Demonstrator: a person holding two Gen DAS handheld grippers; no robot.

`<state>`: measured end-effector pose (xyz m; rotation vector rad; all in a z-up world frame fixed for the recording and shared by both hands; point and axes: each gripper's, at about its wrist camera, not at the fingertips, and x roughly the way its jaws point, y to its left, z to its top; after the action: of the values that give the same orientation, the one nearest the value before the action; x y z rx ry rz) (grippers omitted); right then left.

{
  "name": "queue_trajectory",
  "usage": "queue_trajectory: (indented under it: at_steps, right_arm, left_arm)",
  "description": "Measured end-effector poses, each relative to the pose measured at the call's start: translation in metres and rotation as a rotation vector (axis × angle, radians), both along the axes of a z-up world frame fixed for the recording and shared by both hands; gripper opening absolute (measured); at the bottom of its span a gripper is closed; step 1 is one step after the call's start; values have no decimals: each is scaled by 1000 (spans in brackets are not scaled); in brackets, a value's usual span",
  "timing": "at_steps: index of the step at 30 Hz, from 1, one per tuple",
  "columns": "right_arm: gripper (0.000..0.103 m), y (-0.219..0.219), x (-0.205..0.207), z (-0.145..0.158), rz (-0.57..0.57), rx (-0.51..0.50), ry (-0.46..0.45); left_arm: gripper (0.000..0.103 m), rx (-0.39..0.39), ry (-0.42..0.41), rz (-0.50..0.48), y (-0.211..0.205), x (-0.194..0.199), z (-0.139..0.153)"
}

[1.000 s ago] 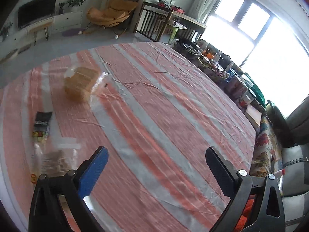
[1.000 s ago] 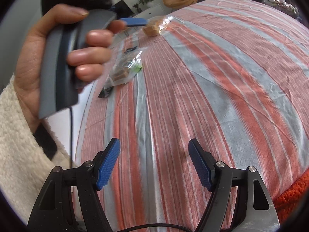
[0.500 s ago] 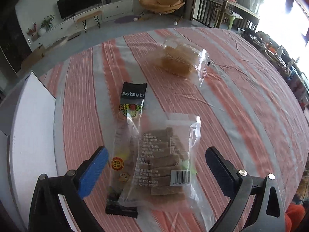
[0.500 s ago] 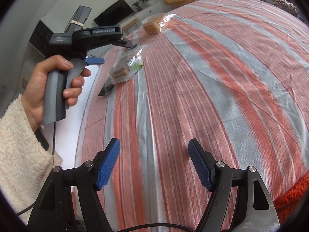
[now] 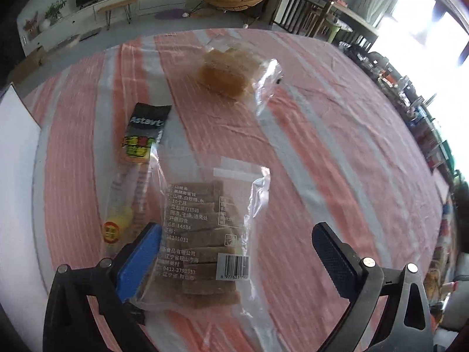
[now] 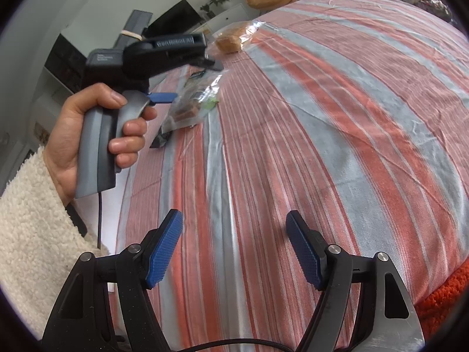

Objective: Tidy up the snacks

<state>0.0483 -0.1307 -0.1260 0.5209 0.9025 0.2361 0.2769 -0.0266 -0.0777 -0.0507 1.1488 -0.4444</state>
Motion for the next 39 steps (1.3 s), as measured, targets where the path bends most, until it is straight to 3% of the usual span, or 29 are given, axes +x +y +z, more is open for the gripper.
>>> queue_trajectory:
  at_steps: [2, 4, 7, 10, 13, 17, 20, 26, 29, 31, 34, 39]
  right_arm:
    - [76, 2, 1, 0, 5, -3, 1]
    - [76, 3, 1, 0, 10, -10, 1]
    - [76, 2, 0, 1, 6, -12, -2]
    - [76, -2, 0, 1, -5, 1, -5]
    - [76, -3, 1, 0, -4, 12, 2]
    - [76, -1, 1, 1, 12, 0, -3]
    - [76, 2, 1, 2, 10, -6, -10]
    - [76, -13, -17, 20, -109, -41, -98]
    - [76, -23, -33, 36, -208, -100, -183]
    - [76, -26, -38, 42, -252, -140, -205]
    - [77, -31, -34, 37, -281, -145, -165]
    - [77, -39, -30, 31, -295, -113, -124]
  left_arm:
    - [100, -105, 25, -34, -11, -4, 3]
    - [100, -160, 49, -82, -30, -10, 2]
    - [100, -159, 47, -174, -59, -24, 2]
    - [100, -156, 24, -183, -67, -32, 10]
    - [100, -100, -27, -157, -60, -39, 22]
    - [101, 42, -137, -89, -35, -53, 36]
    - [101, 85, -173, -43, -13, -71, 36]
    - [101, 128, -125, 10, 16, -110, -1]
    - [101, 176, -139, 13, 18, -122, -11]
    - [101, 163, -134, 37, 23, -126, -15]
    - [101, 128, -106, 75, 31, -128, -24]
    - [101, 153, -82, 83, 35, -132, -42]
